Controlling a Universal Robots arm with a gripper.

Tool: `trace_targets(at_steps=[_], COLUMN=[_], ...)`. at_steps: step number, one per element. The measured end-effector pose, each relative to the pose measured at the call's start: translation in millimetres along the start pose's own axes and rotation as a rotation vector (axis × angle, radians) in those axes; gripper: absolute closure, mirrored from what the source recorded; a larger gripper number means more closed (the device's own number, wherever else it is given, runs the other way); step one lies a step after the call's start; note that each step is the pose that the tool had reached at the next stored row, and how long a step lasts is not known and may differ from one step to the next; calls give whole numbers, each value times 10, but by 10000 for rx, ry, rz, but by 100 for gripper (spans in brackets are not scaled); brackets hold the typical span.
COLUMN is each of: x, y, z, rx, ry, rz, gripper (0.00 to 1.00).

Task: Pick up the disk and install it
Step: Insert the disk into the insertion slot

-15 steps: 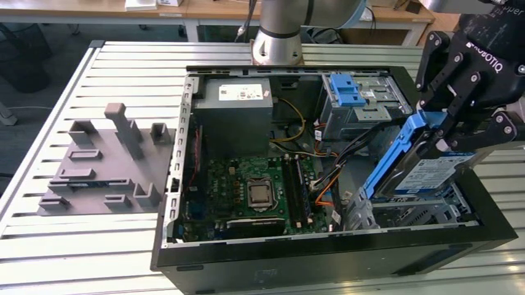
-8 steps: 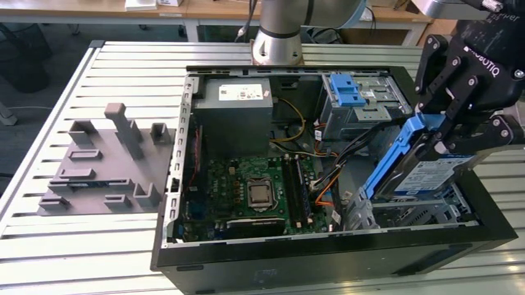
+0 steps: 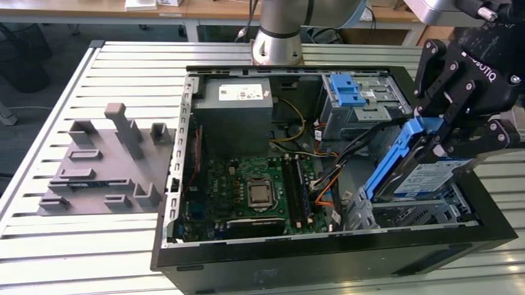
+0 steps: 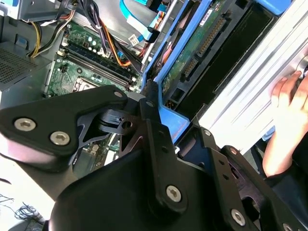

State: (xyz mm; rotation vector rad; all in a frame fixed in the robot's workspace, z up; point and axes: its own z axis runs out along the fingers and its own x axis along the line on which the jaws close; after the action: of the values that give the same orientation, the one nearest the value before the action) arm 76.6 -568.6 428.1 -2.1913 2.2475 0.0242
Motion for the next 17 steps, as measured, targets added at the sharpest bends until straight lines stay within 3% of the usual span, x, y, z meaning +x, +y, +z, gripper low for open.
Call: trace_targets(at_steps=[17], x=[1], y=[-10], z=[73], rx=[0], ry=[0], rz=[0], gripper=[64])
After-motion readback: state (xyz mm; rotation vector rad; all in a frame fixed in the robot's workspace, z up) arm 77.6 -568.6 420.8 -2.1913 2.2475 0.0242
